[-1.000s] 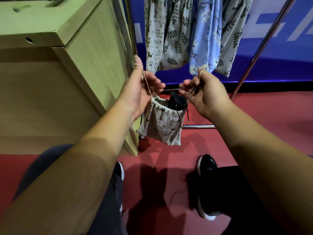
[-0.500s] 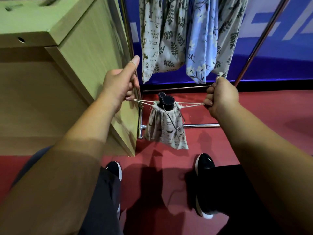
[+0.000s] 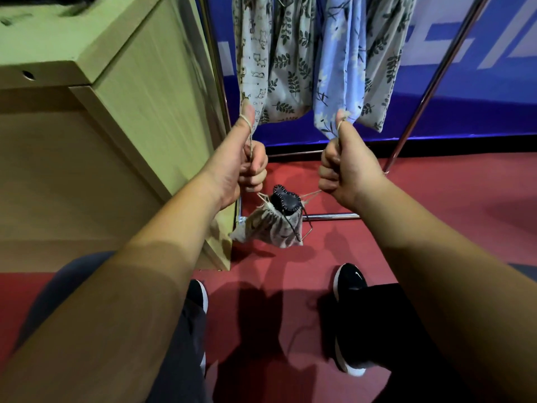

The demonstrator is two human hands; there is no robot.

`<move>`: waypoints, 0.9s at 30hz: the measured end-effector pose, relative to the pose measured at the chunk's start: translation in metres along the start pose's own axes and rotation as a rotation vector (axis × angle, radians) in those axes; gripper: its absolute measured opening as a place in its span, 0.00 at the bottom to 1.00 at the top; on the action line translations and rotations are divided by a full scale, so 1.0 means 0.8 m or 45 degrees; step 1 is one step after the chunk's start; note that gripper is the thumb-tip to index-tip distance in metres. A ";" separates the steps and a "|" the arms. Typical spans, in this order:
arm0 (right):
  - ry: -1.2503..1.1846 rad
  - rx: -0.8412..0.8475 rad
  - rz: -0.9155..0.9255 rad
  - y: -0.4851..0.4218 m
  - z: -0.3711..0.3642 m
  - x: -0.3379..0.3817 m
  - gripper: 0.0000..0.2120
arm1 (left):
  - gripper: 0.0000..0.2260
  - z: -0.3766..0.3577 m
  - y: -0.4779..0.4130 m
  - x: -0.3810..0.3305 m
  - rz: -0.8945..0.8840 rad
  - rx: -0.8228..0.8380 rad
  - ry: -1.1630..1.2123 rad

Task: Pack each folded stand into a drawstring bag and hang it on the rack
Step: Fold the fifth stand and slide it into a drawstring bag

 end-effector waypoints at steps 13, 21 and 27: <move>0.279 -0.230 0.303 0.026 0.030 0.029 0.31 | 0.41 0.029 0.008 0.006 0.117 -0.052 -0.227; 0.132 -0.002 0.201 0.021 0.006 0.030 0.33 | 0.43 0.034 0.008 -0.010 -0.017 -0.050 -0.158; 0.272 0.133 0.198 0.023 -0.028 0.017 0.24 | 0.22 0.052 0.001 -0.010 -0.145 -0.408 -0.280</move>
Point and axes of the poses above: each hand's wrist, its own y-axis away from the middle knuckle, its own z-axis out of the back of the hand, x = y × z, the point moved 8 cm from there along -y, towards the middle knuckle, and after that the axes turned 2 degrees about -x, right-handed, at the moved point
